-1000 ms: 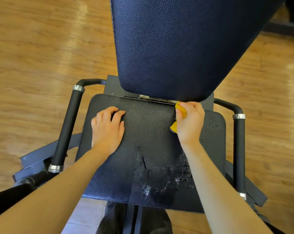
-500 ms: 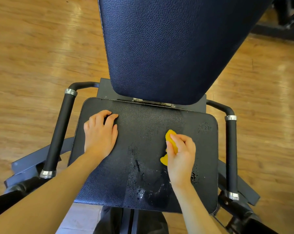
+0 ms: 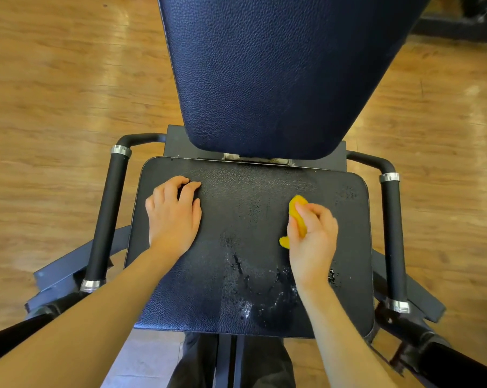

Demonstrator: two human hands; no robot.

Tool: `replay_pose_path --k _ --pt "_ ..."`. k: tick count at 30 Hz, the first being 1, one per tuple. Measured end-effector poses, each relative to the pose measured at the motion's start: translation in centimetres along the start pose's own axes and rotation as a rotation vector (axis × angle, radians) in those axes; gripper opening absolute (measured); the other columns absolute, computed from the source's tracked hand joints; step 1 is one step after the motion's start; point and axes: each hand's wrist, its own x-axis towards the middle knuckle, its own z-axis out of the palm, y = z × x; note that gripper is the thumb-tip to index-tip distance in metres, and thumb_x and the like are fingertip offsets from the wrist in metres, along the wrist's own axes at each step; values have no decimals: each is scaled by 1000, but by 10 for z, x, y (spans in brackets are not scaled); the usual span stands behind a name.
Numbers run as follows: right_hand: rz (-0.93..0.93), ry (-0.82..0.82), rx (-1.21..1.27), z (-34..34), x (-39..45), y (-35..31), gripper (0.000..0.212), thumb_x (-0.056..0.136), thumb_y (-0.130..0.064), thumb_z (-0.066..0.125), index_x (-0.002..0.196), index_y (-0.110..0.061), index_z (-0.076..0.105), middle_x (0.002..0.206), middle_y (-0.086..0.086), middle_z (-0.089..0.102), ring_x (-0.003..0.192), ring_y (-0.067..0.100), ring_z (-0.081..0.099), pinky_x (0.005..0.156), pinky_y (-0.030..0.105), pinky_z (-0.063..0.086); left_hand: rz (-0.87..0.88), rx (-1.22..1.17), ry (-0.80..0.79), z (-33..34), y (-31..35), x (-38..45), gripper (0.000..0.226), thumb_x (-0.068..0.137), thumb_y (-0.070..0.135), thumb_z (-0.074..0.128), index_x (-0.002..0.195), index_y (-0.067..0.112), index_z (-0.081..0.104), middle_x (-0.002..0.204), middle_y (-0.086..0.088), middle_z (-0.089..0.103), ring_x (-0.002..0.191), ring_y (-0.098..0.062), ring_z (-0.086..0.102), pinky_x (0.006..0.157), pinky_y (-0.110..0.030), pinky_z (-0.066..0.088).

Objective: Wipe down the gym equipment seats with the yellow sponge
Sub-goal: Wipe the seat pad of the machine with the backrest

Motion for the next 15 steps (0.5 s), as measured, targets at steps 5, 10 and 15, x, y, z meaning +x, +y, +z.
replay_pose_path --k 5,10,15 --pt "78 -46 80 -9 -65 0 30 88 -12 65 116 -20 66 119 1 57 107 4 44 88 8 39 -9 -27 -44 -5 2 -1 34 91 17 59 125 12 59 127 -12 52 115 -34 45 92 -51 38" --pt "124 6 137 -18 -76 -10 30 86 -8 68 116 -7 68 115 6 57 99 6 47 74 -7 33 -4 -107 -73 -14 7 -32 37 92 17 61 128 11 57 136 -12 49 124 -31 41 100 -53 35" --pt "96 83 86 -4 -47 -11 28 89 -12 66 117 -9 67 118 7 58 109 20 48 89 6 32 56 -73 -55 -8 1 -83 37 95 20 56 131 11 55 143 -14 44 130 -31 38 103 -56 34"
